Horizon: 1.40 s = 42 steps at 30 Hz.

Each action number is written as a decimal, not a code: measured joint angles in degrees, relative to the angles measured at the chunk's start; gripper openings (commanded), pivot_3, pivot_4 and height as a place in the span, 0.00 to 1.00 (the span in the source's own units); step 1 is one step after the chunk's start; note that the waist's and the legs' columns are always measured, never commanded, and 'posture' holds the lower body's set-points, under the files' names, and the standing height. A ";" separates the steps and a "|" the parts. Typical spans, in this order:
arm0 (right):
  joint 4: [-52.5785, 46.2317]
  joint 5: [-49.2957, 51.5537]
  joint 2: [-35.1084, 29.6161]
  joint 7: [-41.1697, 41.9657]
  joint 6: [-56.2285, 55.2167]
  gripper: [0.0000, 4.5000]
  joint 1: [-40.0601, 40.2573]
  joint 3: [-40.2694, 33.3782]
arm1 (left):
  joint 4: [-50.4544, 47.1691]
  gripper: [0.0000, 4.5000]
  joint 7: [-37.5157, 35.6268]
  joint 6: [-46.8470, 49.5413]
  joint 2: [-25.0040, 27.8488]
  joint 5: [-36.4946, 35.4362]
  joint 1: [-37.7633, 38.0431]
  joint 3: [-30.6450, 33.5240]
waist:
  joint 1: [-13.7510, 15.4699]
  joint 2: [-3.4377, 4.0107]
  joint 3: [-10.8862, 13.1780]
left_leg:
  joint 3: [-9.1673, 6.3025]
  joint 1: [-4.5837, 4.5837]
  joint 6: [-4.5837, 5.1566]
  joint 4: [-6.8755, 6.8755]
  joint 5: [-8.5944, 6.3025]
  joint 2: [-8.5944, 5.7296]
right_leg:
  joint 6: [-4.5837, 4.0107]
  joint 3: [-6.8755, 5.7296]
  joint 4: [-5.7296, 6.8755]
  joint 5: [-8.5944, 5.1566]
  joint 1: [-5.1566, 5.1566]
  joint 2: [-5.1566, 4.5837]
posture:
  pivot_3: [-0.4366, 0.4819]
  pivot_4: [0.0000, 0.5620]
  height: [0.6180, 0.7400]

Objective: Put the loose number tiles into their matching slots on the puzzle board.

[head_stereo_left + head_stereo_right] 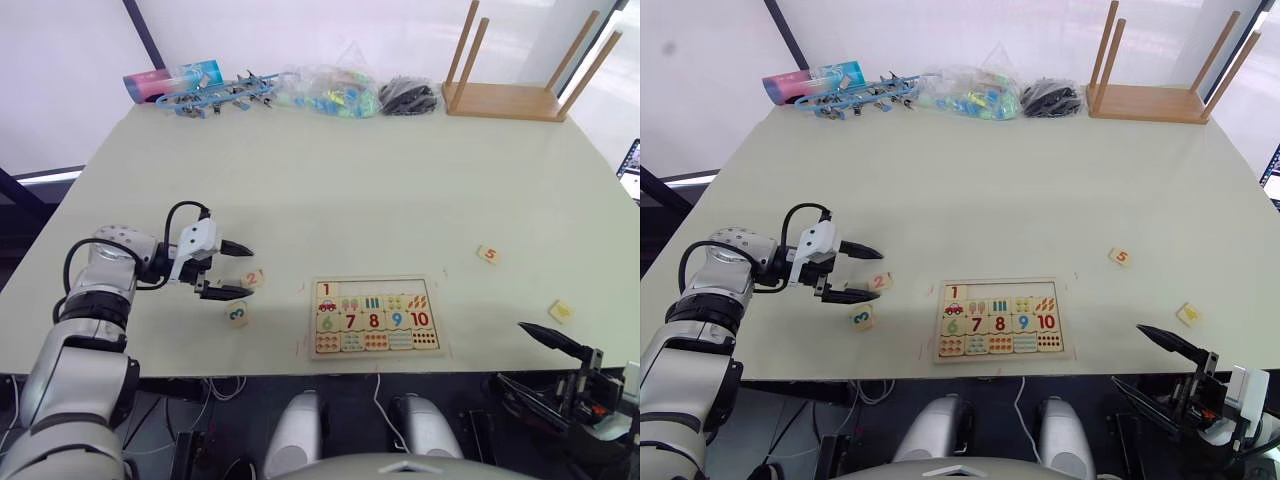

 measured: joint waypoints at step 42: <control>-0.05 0.03 0.31 -1.69 -0.30 1.00 -1.69 0.11 | -48.21 0.21 6.16 35.26 -1.36 -3.48 5.95 -0.13 | -0.04 0.03 0.02 | -0.03 0.04 0.00 0.14 0.00 -0.02 | 0.02 1.04 0.04 -0.02 0.09 0.78 | 0.48 0.27 1.00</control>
